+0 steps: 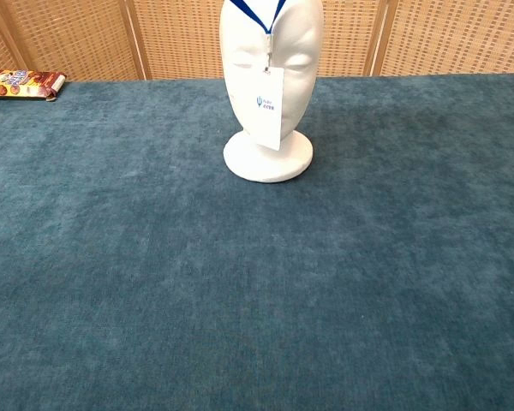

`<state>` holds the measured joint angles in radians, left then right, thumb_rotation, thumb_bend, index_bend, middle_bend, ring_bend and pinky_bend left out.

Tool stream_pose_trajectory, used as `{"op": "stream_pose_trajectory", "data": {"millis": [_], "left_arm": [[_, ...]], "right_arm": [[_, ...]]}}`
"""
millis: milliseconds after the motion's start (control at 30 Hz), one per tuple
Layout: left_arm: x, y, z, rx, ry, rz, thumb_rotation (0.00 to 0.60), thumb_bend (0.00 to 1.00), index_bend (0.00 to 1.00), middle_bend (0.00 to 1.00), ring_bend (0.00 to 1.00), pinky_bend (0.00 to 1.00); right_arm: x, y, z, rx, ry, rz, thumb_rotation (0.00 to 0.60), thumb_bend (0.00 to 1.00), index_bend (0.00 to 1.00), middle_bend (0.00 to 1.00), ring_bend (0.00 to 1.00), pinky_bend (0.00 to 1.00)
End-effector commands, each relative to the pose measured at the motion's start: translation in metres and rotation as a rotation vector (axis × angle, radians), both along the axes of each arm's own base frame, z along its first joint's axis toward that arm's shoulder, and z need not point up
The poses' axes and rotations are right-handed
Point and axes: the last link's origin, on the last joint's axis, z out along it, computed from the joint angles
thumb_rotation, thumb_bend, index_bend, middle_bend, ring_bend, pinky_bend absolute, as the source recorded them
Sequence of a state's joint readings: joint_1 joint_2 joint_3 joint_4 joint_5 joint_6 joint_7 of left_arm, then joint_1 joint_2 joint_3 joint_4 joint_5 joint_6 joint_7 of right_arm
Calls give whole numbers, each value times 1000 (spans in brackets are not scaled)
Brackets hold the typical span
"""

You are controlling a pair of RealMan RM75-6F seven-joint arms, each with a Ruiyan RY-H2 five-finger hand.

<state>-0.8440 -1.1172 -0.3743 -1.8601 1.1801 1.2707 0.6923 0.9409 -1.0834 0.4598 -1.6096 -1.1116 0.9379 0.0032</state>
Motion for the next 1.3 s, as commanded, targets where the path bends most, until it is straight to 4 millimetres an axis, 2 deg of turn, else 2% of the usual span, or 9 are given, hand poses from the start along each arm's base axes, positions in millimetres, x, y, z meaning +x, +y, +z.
{"op": "stream_pose_trajectory", "data": {"millis": [33,400,600,1000,1300], "left_arm": [[1,3,0,20,4,-2,600,383,625,1000,1000,1000],[6,18,0,105,34,-28,600,384,625,1000,1000,1000],[6,30,-14,106,83,-17,600,384,625,1000,1000,1000],[2,29,-38,48,115,-16,600,383,625,1000,1000,1000],[-6,28,-51,17,148,3,600,382,626,1000,1000,1000]], "right_arm": [[2,-4,-1,-4,-3,-2,600,457,753,1000,1000,1000],[9,-20,-3,-30,-16,-14,600,457,755,1000,1000,1000],[6,-33,-11,-29,-6,-48,600,457,755,1000,1000,1000],[-1,-32,-29,12,27,-51,600,457,754,1000,1000,1000],[-15,-30,-40,33,48,-79,600,457,754,1000,1000,1000]]}}
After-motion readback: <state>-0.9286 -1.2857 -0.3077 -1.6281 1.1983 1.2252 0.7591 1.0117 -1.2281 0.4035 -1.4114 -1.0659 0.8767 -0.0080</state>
